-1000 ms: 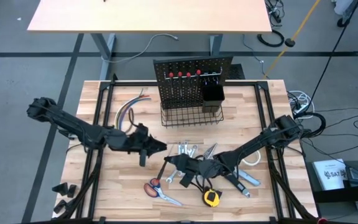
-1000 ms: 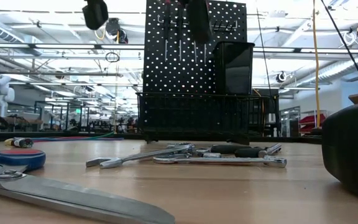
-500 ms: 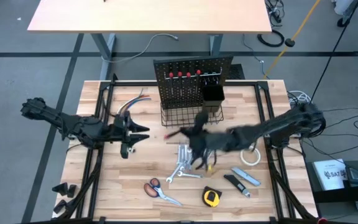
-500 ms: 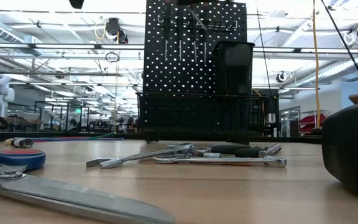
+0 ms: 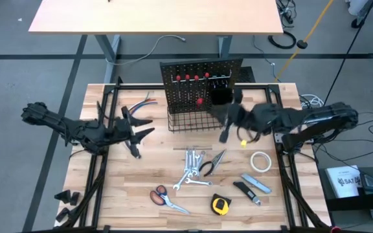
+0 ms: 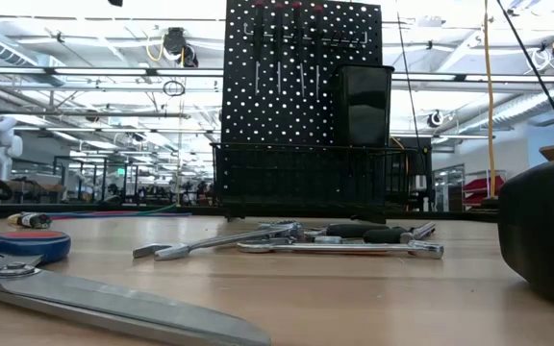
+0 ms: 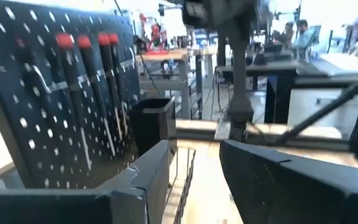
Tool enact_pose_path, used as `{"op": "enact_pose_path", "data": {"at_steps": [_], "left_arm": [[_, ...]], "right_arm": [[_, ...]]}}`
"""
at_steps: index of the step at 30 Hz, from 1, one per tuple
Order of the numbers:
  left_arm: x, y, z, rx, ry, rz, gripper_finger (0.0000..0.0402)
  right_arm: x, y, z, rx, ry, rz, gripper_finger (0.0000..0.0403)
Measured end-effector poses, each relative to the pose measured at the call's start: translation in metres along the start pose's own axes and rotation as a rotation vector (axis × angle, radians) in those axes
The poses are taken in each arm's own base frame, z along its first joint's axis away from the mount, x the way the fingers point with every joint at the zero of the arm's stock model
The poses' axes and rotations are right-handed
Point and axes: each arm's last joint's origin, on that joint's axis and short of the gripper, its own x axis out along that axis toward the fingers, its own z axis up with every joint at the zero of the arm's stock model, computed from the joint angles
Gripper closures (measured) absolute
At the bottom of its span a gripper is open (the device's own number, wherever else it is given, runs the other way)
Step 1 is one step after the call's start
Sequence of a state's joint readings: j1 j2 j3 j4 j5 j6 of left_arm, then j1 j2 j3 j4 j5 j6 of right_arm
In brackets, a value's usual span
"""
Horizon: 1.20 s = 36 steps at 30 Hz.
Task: Hang tools onto peg board
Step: Hang the nut driver on the pegboard
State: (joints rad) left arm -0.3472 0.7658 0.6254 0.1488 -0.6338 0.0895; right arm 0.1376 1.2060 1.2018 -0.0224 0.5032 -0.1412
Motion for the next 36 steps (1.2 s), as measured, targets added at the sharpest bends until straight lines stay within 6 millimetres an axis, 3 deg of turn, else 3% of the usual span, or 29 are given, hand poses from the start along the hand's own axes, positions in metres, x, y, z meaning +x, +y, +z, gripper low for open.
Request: {"op": "enact_pose_path", "data": {"at_steps": [8, 15, 25, 36], "left_arm": [[0.001, 0.001, -0.009, 0.045, 0.023, 0.026, 0.0253], [0.001, 0.001, -0.009, 0.046, 0.023, 0.025, 0.0253], [0.001, 0.000, -0.009, 0.053, 0.022, 0.022, 0.0253], [0.001, 0.000, -0.009, 0.044, 0.022, 0.021, 0.0253]], "right_arm": [[0.008, -0.037, 0.010, 0.076, -0.112, -0.220, 0.0387], [0.020, -0.060, -0.016, 0.185, -0.168, -0.329, 0.0387], [0.025, -0.067, -0.052, 0.235, -0.210, -0.387, 0.0387], [0.028, -0.073, -0.061, 0.228, -0.224, -0.447, 0.0387]]}}
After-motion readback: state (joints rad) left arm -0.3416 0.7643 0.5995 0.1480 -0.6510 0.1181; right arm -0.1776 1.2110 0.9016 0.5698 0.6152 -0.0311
